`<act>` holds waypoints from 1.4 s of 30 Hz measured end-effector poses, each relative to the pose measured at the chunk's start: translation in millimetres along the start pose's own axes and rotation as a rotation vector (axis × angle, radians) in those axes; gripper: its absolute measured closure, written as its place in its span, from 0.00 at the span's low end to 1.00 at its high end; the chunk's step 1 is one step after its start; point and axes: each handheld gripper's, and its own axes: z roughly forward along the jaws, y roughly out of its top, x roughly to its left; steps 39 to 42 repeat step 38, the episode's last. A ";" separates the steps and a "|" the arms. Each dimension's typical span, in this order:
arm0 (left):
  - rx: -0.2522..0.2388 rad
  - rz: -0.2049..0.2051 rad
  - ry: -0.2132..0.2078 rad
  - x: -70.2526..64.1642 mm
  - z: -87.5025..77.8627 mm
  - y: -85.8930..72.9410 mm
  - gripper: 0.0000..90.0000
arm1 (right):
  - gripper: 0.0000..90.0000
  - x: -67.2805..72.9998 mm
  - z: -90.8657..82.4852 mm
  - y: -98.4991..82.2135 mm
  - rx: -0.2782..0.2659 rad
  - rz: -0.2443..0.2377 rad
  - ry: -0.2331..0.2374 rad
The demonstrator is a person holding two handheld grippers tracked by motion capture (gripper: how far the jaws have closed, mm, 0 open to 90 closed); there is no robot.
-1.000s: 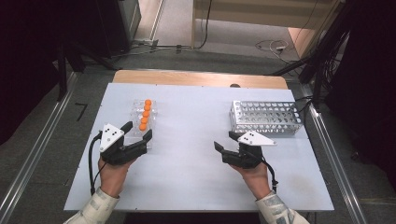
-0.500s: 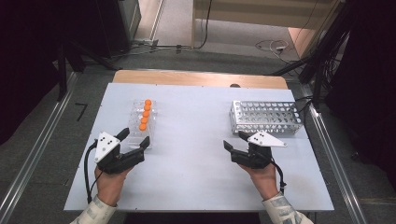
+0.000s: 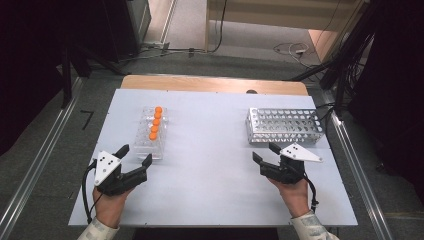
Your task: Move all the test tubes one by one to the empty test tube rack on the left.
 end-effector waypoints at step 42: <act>0.122 -0.071 0.186 59.9 -16.0 -38.6 0.19 | 0.25 -111.0 -67.3 -72.8 0.067 0.222 -0.335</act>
